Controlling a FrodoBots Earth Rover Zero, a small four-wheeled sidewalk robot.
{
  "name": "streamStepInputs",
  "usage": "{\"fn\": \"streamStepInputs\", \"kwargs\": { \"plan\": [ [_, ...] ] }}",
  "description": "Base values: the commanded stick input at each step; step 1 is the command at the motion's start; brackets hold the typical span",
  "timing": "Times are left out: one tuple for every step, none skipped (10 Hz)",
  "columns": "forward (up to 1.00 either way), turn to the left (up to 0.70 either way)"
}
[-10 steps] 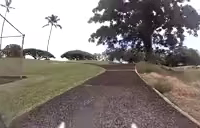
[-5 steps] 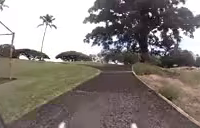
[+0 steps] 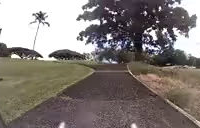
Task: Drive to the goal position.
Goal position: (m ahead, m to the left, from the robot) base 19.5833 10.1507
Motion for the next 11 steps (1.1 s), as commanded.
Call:
{"fn": "streamStepInputs", "kwargs": {
  "plan": [
    [0.85, -0.19],
    [0.85, -0.27],
    [0.85, -0.06],
    [0.85, 0.00],
    [0.85, 0.00],
    [0.85, 0.00],
    [0.85, 0.00],
    [0.85, 0.00],
    [0.85, -0.15],
    [0.85, -0.27],
    [0.85, -0.12]
  ]
}}
